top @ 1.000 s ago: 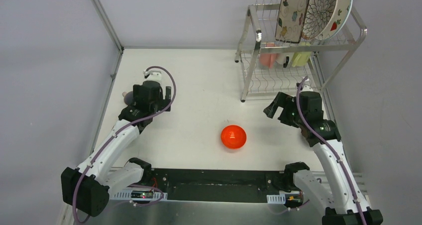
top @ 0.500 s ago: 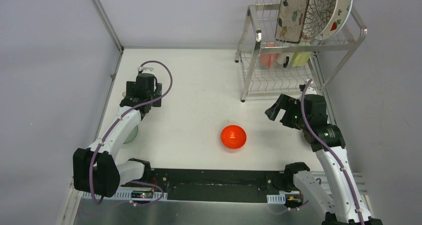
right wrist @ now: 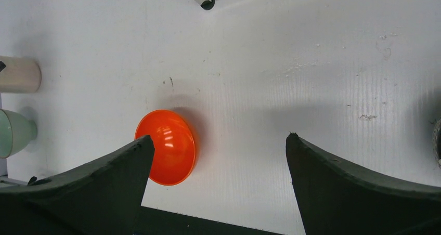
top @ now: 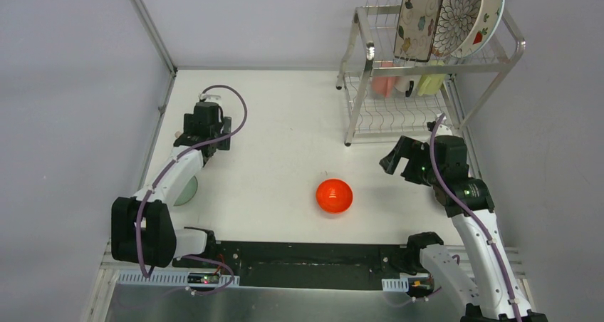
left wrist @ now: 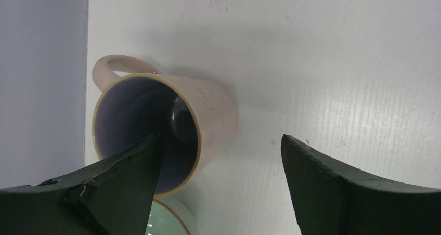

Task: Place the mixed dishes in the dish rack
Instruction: Pick up the cup at the center of the board.

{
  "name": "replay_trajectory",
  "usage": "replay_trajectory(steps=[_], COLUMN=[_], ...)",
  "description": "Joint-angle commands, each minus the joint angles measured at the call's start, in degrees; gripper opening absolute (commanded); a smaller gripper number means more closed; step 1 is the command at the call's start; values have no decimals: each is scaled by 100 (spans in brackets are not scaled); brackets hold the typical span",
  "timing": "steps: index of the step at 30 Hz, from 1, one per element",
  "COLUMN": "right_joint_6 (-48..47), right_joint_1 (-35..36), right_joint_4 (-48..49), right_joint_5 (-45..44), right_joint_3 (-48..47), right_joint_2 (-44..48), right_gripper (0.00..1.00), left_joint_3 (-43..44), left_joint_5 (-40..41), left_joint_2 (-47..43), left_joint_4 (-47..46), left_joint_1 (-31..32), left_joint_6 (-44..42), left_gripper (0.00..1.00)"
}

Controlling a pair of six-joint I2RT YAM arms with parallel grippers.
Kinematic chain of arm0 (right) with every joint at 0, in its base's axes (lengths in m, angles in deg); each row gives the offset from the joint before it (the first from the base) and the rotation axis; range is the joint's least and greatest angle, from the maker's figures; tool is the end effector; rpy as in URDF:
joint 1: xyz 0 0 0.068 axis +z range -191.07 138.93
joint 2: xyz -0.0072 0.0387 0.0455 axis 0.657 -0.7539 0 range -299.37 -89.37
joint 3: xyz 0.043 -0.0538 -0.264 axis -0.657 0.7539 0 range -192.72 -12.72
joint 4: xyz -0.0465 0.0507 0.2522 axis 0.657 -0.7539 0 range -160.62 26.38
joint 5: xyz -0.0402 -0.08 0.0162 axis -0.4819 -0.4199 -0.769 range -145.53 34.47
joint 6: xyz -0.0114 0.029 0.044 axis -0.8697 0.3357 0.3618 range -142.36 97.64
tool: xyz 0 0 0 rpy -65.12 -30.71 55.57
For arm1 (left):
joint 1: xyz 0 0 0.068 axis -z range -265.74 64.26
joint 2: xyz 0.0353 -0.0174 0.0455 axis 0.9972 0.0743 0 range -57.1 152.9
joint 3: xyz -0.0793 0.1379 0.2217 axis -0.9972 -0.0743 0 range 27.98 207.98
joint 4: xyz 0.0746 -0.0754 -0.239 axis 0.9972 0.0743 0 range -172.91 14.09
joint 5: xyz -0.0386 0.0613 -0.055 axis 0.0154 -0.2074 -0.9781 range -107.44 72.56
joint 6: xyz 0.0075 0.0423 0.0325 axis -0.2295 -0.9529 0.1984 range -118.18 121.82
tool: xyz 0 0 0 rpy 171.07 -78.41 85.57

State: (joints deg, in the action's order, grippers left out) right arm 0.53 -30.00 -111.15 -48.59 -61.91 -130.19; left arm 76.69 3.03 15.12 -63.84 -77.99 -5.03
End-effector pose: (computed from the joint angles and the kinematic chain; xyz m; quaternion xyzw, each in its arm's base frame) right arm 0.1353 0.0309 0.3120 0.0669 0.8994 0.1775 0.3938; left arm 0.2663 -0.0238 0.2495 0.0437 0.9028 0.1596 0.3969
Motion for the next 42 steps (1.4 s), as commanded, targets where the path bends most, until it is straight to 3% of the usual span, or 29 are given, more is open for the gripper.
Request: replay_trajectory(steps=[1,6,11,25,33,42], right_joint_6=[-141,-156,-179,-171,-281,78], right_joint_1=[31,27,27,27,27,27], right_joint_4=[61,82,81,87,-16,-27], right_joint_5=[56,163,141,273,184,-762], right_joint_3=[-179,-157,-127,-111,-12,92], right_joint_2=[57,60,91,115,185,386], right_gripper=[100,100,100,100,100,100], left_joint_3=[-38,47,100,54,104,113], left_joint_5=[-306,-482,-662,-1044,-1529,-2431], left_joint_2=[80,299,423,172,-340,-1061], left_joint_4=[-207,-17,95,132,311,522], left_joint_1=[-87,-90,-90,-89,-89,-88], left_joint_6=[15,93,198,172,331,1007], left_gripper=[84,80,70,22,1,0])
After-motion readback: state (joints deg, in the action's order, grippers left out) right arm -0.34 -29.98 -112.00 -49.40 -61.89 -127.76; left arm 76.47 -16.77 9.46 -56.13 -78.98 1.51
